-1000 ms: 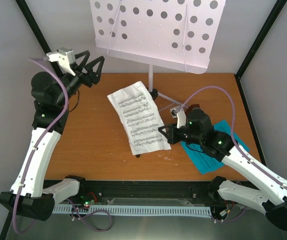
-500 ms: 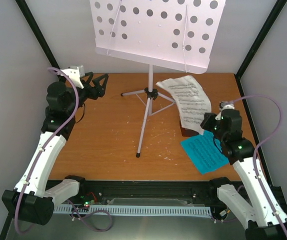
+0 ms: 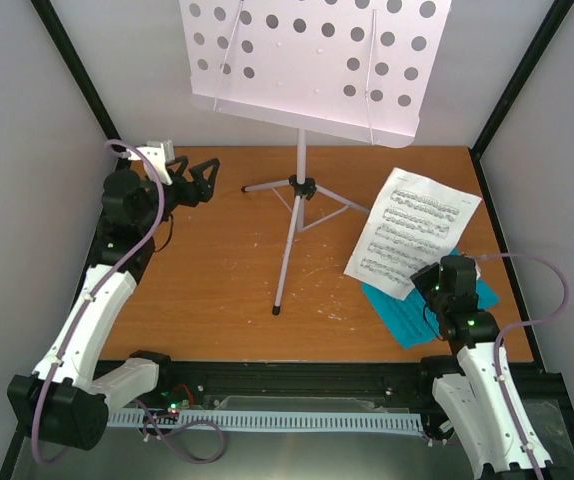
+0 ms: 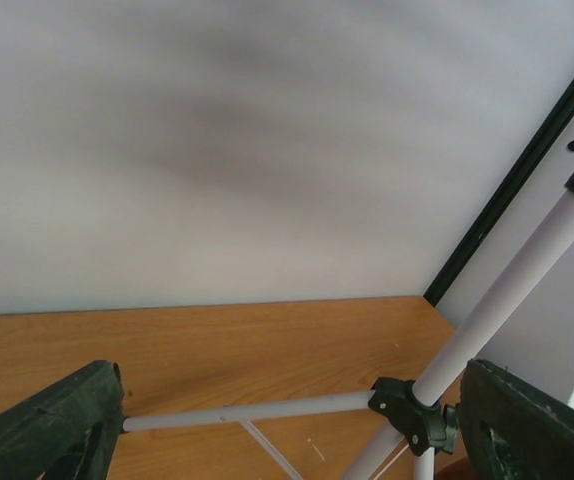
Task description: Pack up the instrument practice props
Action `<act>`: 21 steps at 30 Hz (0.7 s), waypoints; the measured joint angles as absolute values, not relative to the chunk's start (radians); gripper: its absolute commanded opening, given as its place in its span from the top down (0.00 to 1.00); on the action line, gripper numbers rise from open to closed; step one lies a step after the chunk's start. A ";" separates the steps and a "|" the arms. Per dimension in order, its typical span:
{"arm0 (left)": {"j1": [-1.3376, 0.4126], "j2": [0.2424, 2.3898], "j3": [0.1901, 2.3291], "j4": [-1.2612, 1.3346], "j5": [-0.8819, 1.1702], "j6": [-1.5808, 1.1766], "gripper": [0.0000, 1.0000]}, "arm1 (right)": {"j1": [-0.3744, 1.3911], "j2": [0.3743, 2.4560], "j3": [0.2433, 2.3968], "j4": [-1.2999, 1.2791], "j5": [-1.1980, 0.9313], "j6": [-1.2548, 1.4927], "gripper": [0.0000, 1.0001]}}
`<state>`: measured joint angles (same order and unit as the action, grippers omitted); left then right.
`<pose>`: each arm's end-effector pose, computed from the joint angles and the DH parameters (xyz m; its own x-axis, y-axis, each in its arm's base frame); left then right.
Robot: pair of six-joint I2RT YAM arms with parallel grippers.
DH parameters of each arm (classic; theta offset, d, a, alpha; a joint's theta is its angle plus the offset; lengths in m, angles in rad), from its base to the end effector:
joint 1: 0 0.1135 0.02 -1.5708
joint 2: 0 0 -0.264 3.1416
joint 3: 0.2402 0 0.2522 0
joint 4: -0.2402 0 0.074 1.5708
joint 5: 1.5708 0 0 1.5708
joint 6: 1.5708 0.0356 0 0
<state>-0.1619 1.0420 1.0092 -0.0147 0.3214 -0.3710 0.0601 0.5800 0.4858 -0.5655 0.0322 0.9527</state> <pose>0.2363 -0.0500 0.3883 -0.2120 -0.3139 -0.9255 0.4158 0.8280 -0.3761 0.1351 0.0070 0.2277 -0.3827 0.7930 -0.4740 0.4785 0.6090 0.6326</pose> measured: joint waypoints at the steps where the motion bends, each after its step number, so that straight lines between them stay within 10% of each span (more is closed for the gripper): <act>1: -0.162 1.042 1.002 -0.014 0.322 -0.371 0.05 | 0.060 0.579 0.479 -0.568 0.039 0.974 0.97; 21: -0.159 1.027 0.833 -0.001 0.372 -0.324 0.01 | 0.059 0.524 0.356 -0.746 0.124 1.292 0.97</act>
